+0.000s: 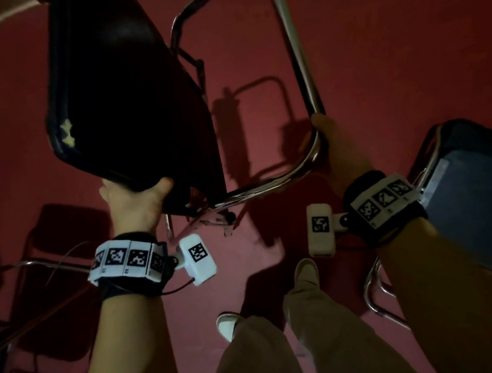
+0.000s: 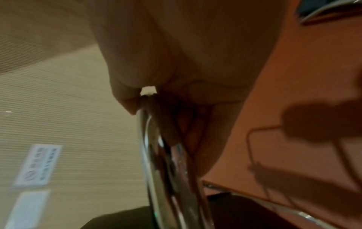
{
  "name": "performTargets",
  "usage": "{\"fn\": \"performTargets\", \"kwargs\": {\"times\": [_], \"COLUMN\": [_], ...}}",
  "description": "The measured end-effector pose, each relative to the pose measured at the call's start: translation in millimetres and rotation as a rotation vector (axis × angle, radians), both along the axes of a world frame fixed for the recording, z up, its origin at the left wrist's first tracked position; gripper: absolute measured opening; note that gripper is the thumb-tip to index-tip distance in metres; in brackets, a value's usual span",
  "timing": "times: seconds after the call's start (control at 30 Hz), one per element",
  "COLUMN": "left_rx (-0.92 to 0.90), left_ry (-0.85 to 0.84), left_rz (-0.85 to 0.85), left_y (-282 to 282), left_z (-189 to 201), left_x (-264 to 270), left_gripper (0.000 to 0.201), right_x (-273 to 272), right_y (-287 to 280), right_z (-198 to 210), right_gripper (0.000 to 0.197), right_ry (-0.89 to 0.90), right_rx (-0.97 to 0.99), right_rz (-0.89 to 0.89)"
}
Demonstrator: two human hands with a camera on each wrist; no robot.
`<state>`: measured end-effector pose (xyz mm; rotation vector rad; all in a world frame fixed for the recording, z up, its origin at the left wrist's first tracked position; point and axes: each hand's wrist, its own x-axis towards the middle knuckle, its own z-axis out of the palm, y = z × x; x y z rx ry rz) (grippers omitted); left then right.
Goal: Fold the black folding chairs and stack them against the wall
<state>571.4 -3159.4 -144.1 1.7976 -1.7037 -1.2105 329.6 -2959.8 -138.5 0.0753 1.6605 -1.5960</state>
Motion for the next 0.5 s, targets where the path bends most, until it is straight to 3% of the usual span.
{"fn": "performTargets", "kwargs": {"times": [0.23, 0.4, 0.5], "left_rx": [-0.114, -0.157, -0.171], "left_ry": [-0.137, -0.259, -0.264], "left_rz": [-0.101, -0.131, -0.145], "left_y": [2, 15, 16], "left_z": [11, 16, 20], "left_x": [-17, -37, -42], "left_gripper": [0.093, 0.111, 0.112], "right_x": [4, 13, 13], "right_y": [-37, -65, -69], "right_z": [37, 57, 59], "right_gripper": [0.048, 0.048, 0.036], "right_ry": [0.012, 0.056, 0.067], "right_rx": [-0.116, -0.156, -0.152], "right_rz": [0.208, 0.438, 0.383]}}
